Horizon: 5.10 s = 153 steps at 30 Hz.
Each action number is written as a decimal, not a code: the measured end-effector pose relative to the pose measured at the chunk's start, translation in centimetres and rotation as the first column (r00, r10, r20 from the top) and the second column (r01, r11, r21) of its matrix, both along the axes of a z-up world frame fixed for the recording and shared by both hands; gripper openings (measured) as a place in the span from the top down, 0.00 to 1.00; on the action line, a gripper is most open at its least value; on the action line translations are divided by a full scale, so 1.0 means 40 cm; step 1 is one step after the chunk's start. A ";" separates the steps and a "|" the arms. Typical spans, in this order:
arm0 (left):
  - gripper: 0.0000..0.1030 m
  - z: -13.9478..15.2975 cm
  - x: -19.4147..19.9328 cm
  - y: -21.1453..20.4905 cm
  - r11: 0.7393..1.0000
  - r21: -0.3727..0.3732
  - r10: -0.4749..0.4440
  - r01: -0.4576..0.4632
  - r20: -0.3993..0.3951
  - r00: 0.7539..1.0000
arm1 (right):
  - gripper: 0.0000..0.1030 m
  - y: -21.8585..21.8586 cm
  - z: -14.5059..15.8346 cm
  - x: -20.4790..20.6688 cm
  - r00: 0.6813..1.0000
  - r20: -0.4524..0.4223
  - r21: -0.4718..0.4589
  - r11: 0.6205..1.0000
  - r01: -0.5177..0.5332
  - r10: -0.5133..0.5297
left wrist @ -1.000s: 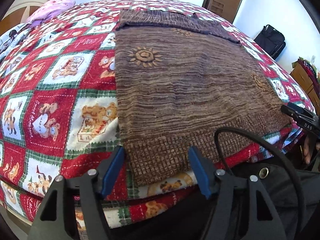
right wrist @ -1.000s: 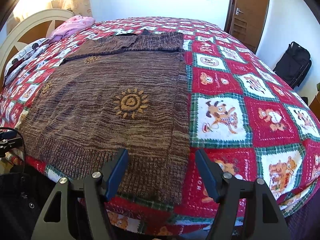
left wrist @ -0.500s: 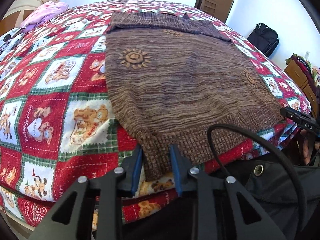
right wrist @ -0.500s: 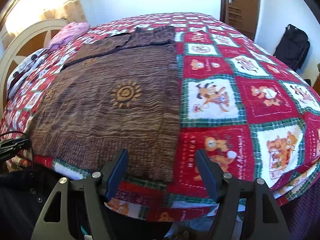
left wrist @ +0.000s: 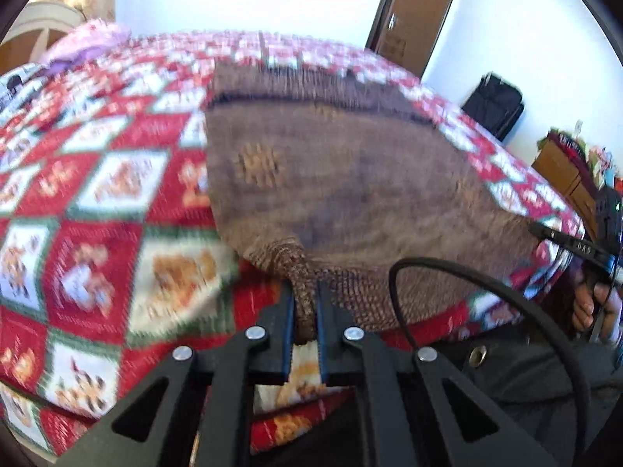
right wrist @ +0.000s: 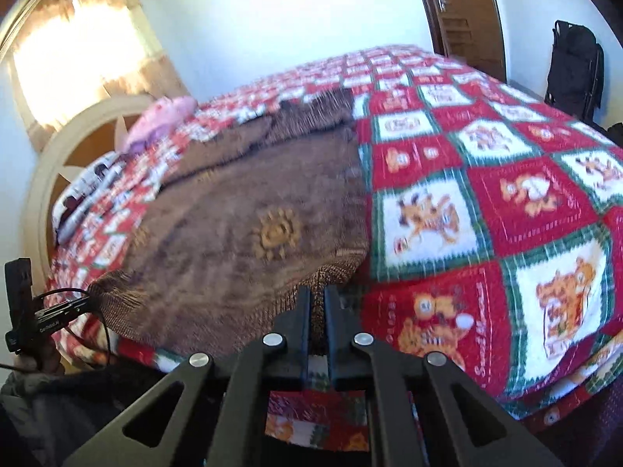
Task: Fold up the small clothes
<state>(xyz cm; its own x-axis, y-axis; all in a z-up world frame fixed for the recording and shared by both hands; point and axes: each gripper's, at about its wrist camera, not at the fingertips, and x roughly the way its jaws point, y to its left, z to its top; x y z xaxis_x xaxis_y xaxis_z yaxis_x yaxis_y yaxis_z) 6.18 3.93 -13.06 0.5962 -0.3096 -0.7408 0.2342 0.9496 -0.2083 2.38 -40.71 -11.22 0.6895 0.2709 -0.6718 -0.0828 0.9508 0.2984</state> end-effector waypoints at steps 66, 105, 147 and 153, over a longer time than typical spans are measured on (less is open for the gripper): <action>0.89 0.097 0.769 0.076 0.982 -0.078 0.179 -0.171 0.103 0.978 | 0.94 0.033 0.084 0.921 0.998 -0.062 -0.112 0.994 0.015 -0.022; 0.21 0.011 0.880 0.086 0.902 0.368 0.192 -0.225 0.126 0.973 | 0.25 -0.027 0.021 1.048 0.997 -0.055 -0.233 0.971 0.043 -0.057; 0.08 0.066 0.806 0.078 0.952 0.305 -0.022 -0.023 0.144 0.989 | 0.60 0.492 -0.033 0.889 0.814 -0.183 -0.480 0.673 -0.563 0.551; 0.07 0.037 0.787 0.089 0.948 0.319 -0.038 -0.002 0.117 0.992 | 0.59 0.327 0.047 1.035 0.959 -0.058 -0.397 0.875 -0.276 0.276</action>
<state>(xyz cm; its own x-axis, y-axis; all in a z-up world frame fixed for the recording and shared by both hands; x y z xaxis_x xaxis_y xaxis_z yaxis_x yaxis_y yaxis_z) 37.65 7.47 -11.58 0.6835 -0.0809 -0.7255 0.2565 0.9571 0.1349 43.79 -27.63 -9.35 0.6264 0.1606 -0.7628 -0.3591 0.9280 -0.0995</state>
